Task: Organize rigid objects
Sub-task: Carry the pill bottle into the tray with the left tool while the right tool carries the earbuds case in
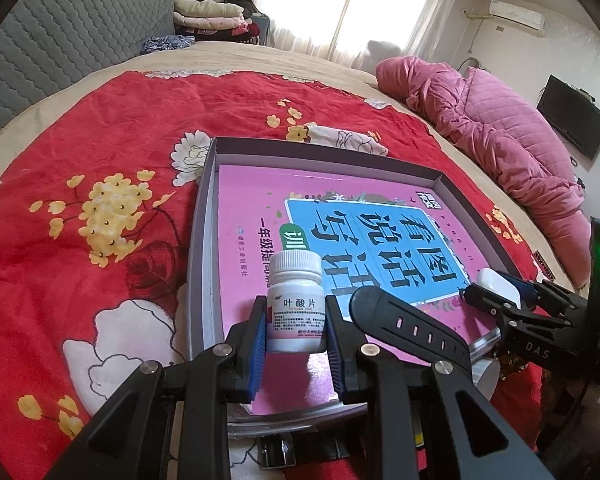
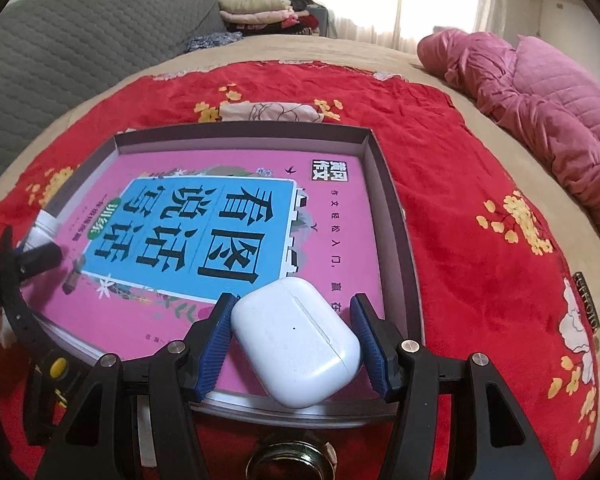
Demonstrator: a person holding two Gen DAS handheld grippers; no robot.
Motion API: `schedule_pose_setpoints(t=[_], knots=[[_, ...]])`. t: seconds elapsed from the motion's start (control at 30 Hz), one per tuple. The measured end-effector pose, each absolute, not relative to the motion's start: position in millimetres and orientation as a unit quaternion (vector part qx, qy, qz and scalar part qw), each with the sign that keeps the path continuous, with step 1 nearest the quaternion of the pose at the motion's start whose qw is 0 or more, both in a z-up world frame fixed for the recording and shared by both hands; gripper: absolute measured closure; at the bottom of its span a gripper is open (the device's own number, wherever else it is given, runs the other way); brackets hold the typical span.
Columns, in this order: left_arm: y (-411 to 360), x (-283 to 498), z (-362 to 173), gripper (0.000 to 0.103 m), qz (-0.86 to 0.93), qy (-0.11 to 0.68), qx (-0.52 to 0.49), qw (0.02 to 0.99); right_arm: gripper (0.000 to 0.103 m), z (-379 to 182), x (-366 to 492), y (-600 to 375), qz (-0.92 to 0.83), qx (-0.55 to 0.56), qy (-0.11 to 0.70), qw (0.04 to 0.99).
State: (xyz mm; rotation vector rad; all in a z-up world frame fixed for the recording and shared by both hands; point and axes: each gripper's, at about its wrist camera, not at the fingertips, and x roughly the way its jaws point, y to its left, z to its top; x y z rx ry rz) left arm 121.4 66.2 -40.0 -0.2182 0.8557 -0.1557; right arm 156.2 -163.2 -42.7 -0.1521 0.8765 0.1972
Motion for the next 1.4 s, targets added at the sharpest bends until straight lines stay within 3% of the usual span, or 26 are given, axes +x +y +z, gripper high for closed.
schedule_pose_setpoints(t=[0.43,0.6,1.0,1.4], knots=[[63.9,125.7,-41.6,0.076,-0.069,0.424,-0.094,0.898,0.042,-42.5,156.1,-163.0,0.095,-0.074,0.426,0.897],[64.1,126.6,-41.7,0.076,-0.070,0.430,-0.094,0.895,0.035,-38.3,152.2,-164.8,0.097,-0.070,0.417,0.901],[62.7,126.5,-42.3,0.076,-0.069,0.435,-0.092,0.893,0.031,-5.0,120.3,-192.5,0.106,-0.007,0.372,0.922],[63.8,121.7,-40.4,0.076,-0.069,0.437,-0.096,0.891,0.031,-8.6,112.8,-190.2,0.110,-0.007,0.377,0.920]])
